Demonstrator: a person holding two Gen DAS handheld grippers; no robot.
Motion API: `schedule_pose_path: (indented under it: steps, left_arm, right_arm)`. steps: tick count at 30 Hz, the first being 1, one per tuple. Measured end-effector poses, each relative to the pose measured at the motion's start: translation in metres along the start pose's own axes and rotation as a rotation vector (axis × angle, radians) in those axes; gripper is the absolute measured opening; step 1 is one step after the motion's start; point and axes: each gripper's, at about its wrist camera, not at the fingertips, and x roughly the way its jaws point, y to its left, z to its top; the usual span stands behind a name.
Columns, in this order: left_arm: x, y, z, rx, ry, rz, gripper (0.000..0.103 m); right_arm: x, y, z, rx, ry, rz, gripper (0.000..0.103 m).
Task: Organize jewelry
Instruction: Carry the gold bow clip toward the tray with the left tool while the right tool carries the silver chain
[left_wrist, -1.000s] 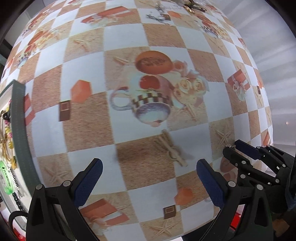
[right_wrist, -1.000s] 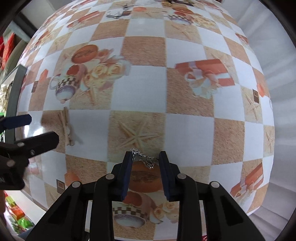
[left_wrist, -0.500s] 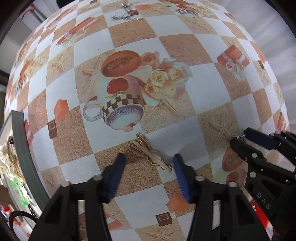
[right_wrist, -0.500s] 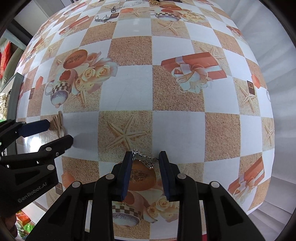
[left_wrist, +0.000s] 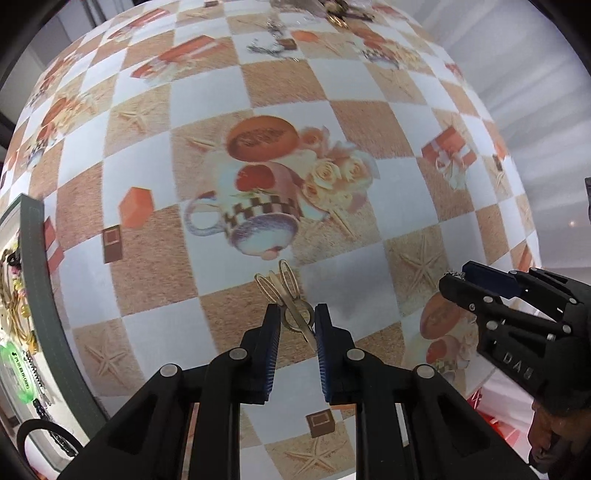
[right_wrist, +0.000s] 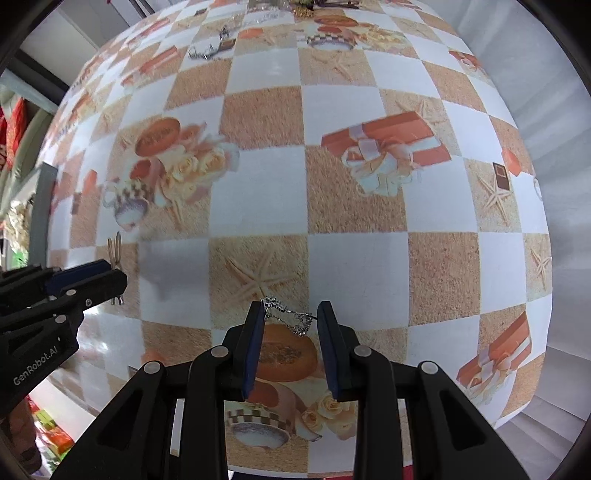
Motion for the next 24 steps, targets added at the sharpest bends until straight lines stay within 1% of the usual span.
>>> schedule_pose_path:
  steps: [4,6,8,10,16,20,24]
  left_arm:
    - [-0.014,0.021,-0.010,-0.016,-0.027,-0.010,0.023]
    - [-0.024,0.027,-0.012,-0.023,-0.039,-0.010,0.023]
    - [-0.025,0.030,-0.016,-0.027,-0.051,-0.005,0.023]
    - [-0.031,0.038,-0.019,-0.032,-0.062,0.001,0.023]
    - [-0.036,0.041,-0.017,-0.052,-0.090,0.008,0.023]
    - [-0.038,0.040,-0.014,-0.061,-0.107,0.016,0.023]
    - [-0.046,0.050,-0.015,-0.079,-0.126,0.021,0.023]
  right_arm:
    - [-0.011,0.002,0.010,-0.006,-0.010,0.024,0.032]
    - [-0.014,0.003,0.014,-0.013,-0.013,0.032,0.032]
    - [-0.016,0.006,0.017,-0.020,-0.012,0.036,0.032]
    - [-0.017,0.014,0.015,-0.028,-0.011,0.039,0.032]
    - [-0.020,0.029,0.016,-0.053,-0.004,0.049,0.032]
    - [-0.024,0.040,0.023,-0.076,-0.007,0.051,0.032]
    - [-0.029,0.055,0.031,-0.094,-0.019,0.054,0.032]
